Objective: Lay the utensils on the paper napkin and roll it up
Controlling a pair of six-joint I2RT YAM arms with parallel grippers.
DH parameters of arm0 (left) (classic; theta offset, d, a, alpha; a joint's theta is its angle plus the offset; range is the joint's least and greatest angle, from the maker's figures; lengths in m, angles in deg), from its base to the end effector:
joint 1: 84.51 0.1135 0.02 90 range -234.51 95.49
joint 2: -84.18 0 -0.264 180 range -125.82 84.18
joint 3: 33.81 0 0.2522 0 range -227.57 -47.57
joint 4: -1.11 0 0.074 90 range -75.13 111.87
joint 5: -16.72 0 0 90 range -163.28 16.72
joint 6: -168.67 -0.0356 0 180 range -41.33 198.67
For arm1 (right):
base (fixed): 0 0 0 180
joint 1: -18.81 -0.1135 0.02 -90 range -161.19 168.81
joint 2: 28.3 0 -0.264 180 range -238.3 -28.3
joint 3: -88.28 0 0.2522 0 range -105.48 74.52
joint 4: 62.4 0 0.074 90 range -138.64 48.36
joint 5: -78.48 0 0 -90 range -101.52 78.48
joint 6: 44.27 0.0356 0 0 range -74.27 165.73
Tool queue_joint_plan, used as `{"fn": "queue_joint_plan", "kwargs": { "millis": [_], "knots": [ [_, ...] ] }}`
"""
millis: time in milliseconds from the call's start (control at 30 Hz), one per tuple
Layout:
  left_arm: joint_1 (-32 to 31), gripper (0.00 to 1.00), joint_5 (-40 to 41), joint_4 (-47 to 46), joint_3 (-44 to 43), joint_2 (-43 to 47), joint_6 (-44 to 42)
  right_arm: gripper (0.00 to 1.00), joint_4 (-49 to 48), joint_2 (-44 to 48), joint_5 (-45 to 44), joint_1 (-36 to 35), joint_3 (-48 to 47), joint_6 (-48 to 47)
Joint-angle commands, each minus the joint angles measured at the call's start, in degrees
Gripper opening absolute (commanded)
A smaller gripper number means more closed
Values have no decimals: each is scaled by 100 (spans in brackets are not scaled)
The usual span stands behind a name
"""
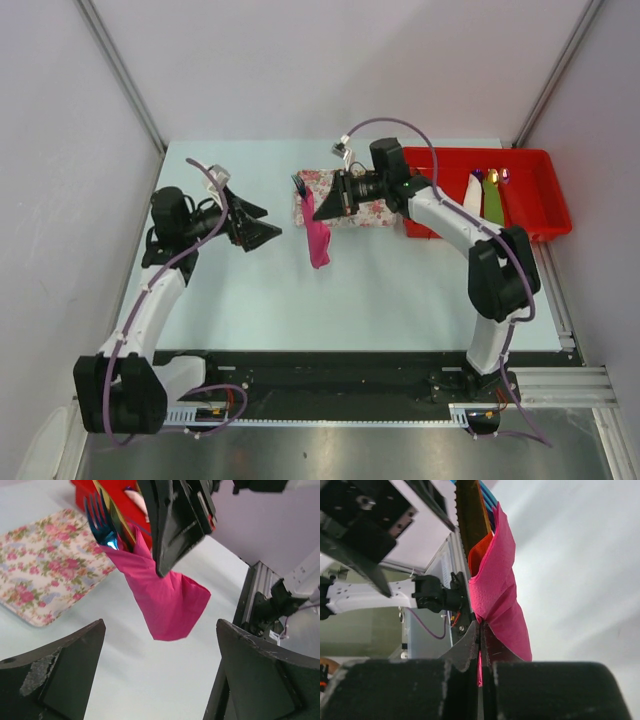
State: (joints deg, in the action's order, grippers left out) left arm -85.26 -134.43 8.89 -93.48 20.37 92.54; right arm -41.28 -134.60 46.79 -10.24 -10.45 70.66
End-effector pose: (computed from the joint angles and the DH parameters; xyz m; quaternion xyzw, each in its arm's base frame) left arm 0.2438 -0.0344 0.3134 0.2419 0.7009 -0.4609 0.4876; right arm 0.3572 0.2331 0.2892 -0.2752 0.7418 0.5755 0.2066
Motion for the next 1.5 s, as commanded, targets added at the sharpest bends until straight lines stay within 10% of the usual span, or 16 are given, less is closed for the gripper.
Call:
{"fn": "queue_joint_plan", "kwargs": {
  "millis": [0, 800, 1467],
  "knots": [
    [23, 97, -924, -421, 249, 466, -262, 0, 371, 794, 445, -170, -485, -620],
    [-1558, 89, -1163, -2547, 943, 1222, 695, 0, 1910, 2526, -521, -1453, -574, -3187],
    [-1937, 53, -662, -4139, 1137, 1064, 2392, 0, 1796, 2711, -768, -1691, -407, -3785]
  ]
}}
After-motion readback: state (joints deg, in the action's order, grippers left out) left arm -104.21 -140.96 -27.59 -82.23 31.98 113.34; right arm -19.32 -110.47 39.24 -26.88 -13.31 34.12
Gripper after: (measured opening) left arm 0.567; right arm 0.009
